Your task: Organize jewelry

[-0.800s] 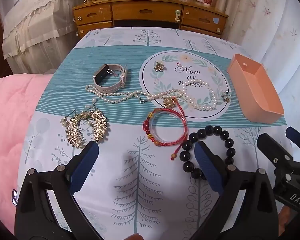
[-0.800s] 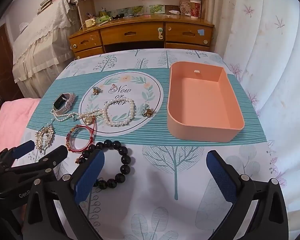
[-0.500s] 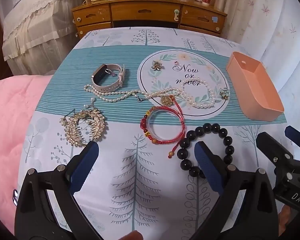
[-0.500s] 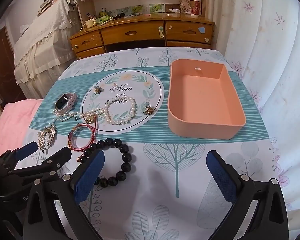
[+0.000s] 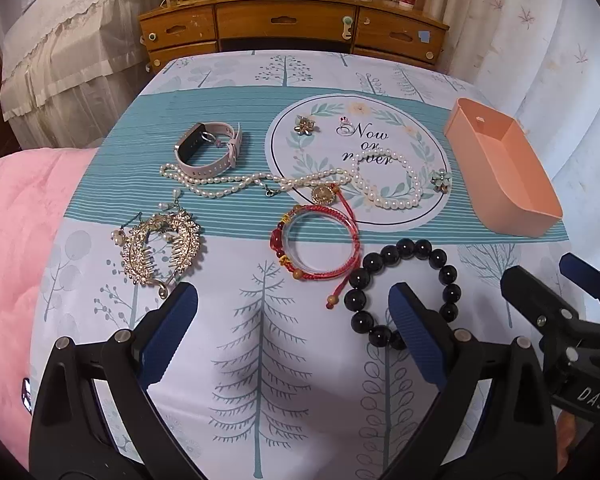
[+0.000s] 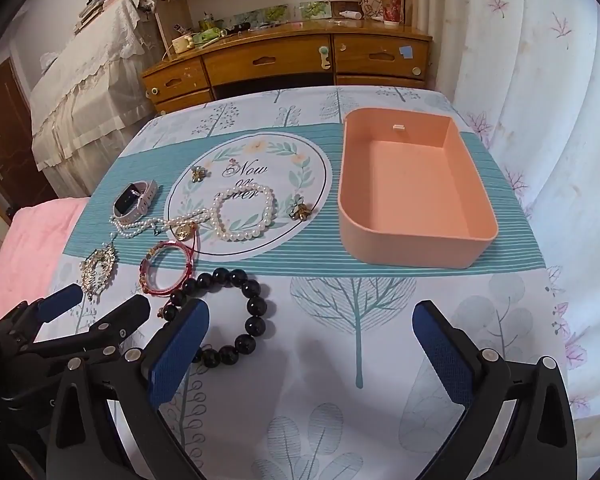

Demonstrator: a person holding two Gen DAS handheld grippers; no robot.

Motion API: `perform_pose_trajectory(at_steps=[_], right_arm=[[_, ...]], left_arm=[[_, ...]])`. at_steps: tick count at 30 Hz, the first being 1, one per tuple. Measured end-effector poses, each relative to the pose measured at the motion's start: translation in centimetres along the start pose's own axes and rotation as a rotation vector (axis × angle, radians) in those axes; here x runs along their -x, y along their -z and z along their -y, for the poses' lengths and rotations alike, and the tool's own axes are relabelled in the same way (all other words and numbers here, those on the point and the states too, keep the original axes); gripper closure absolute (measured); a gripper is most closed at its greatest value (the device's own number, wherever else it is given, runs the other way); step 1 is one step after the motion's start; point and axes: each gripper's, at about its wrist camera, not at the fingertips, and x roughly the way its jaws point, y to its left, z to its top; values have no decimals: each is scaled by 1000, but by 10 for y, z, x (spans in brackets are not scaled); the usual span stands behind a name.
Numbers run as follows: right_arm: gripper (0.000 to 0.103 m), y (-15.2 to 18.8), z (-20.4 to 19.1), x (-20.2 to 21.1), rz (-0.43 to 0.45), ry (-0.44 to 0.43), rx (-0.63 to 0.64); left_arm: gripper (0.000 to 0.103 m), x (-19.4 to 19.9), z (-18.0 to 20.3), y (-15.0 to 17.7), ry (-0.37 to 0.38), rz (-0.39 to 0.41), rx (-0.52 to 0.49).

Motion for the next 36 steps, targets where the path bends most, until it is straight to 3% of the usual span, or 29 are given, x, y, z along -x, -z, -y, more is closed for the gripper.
perform_pose_trajectory(at_steps=[36], right_arm=[[0,7,2,8,-12,-18,0]], left_arm=[[7,9,4,4,-4,-10,1]])
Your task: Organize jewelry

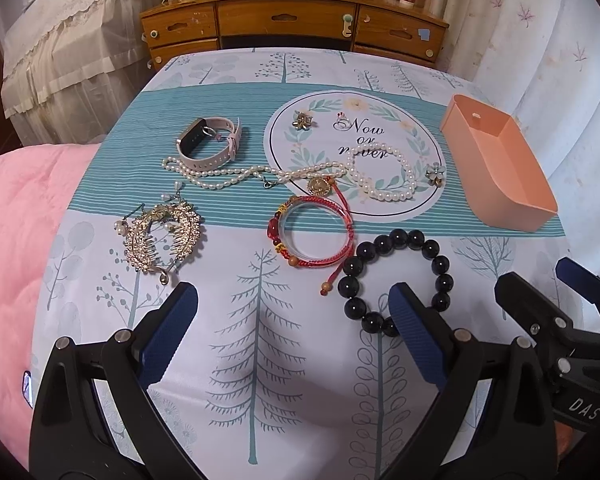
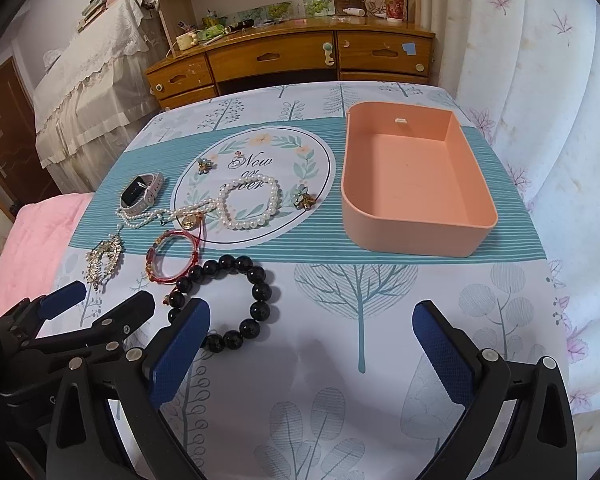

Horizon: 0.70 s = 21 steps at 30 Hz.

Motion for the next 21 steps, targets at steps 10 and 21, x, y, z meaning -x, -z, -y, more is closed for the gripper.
perform_pose_trajectory(at_steps=[10,21], right_arm=[[6,4,-3,13,20,-4,10],[18,14,-12,32,17,-11,26]], left_arm=[[7,10,-5,2,-11,9,1],[7,24,-17,11,-15,32,14]])
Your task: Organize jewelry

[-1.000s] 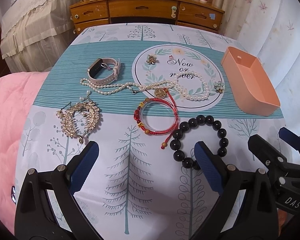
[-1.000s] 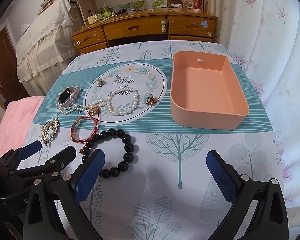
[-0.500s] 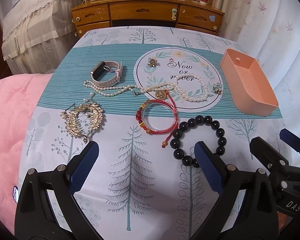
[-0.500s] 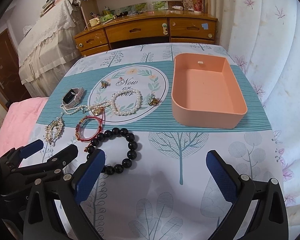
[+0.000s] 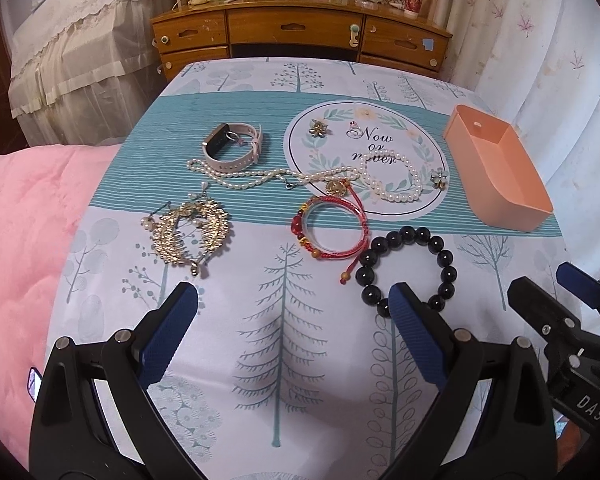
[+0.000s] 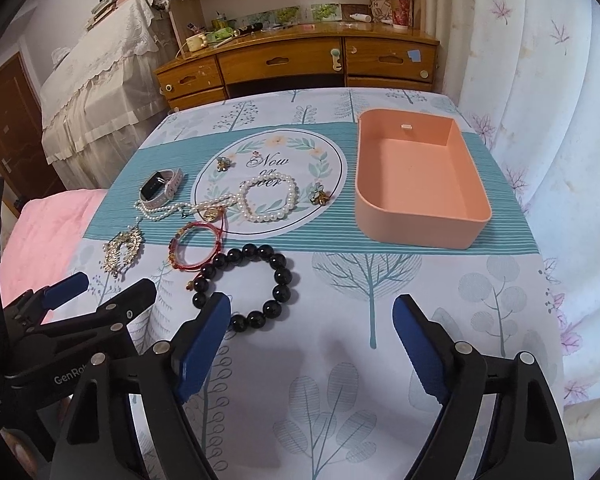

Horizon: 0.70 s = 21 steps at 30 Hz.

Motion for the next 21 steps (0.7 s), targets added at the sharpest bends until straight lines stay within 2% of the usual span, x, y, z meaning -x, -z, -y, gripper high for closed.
perform_pose_trajectory(at_steps=[12,17,19,21], right_arm=[[20,-4,-28,24,-2,-54,43],[28,-13,-38,16,-65,-94,58],[34,-20,-39,12,-102,-120,56],[34,-31,-41,7,-132,-138,55]], left_arm=[[7,30,-25,5,-47,52,-50],[7,37,-39,-2,-52,44,-87],[7,41,-53,-11,-52,39,-83],[7,43,-68,-20,-49,35,-62]])
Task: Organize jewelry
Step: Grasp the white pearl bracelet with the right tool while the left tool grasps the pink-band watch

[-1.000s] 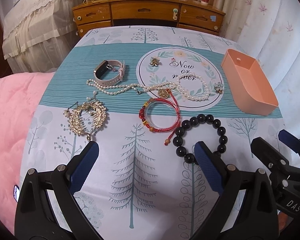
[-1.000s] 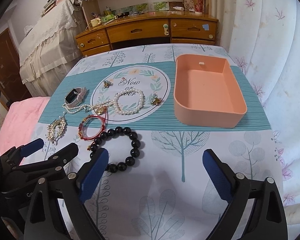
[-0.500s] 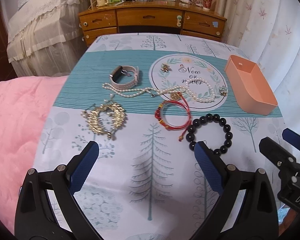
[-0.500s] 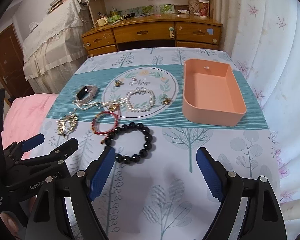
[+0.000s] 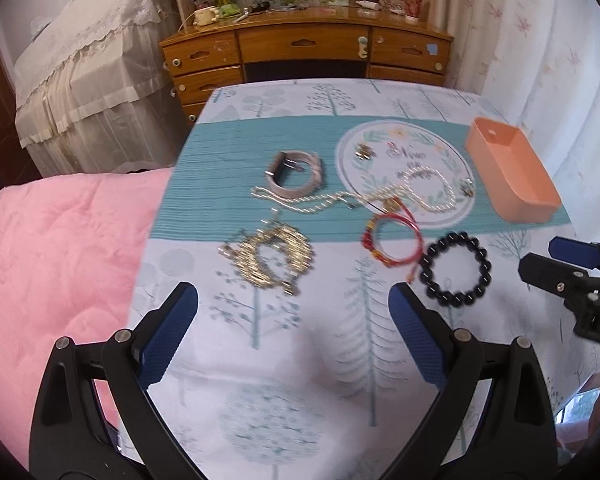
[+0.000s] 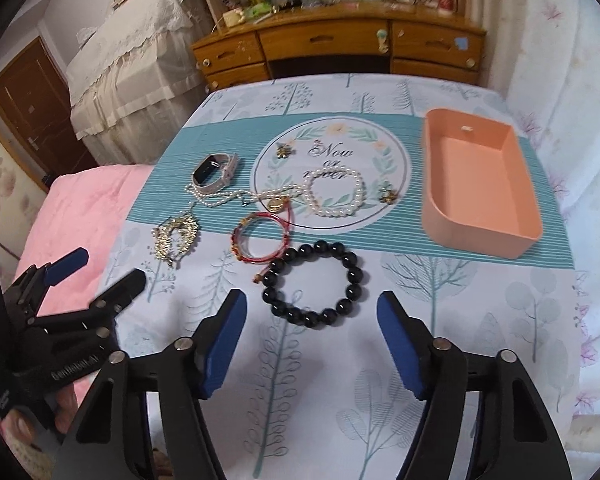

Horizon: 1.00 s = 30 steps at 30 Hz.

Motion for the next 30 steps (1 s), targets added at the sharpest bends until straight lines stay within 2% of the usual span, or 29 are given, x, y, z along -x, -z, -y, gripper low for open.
perform_pose_trajectory(at_steps=[3,7,12,16,19,23,26,27,29,30], right_arm=[[35,-21,-2,-6,-36,-18,6],[35,-53,-6,-17,-71,-53,5],[35,-84,-16,-34,-116,-49,38],[35,-104,-20,-56,-137,-10,74],[35,-117,-12,-80,-169,16,71],[36,-130,3,-119,-205,80,72],[49,-135,18,-149,-227,102,51],[58,-135,22,-160,-237,104,46],[64,-135,29,-178,-255,109,30],[65,-135,31,-180,-229,111,26]], left_arm=[[7,-5,-21,-15,-18,-44,-1],[7,-2,-50,-37,-68,-40,34],[7,-12,-76,-59,-56,-72,52],[8,-50,-82,-58,-4,-184,71],[14,-82,-78,-52,-9,-254,71],[17,-113,-71,-50,7,-298,85],[17,-127,-67,-58,11,-287,99],[18,-130,-66,-62,16,-284,107],[18,-136,-67,-71,32,-276,134],[18,-139,-67,-77,41,-270,151]])
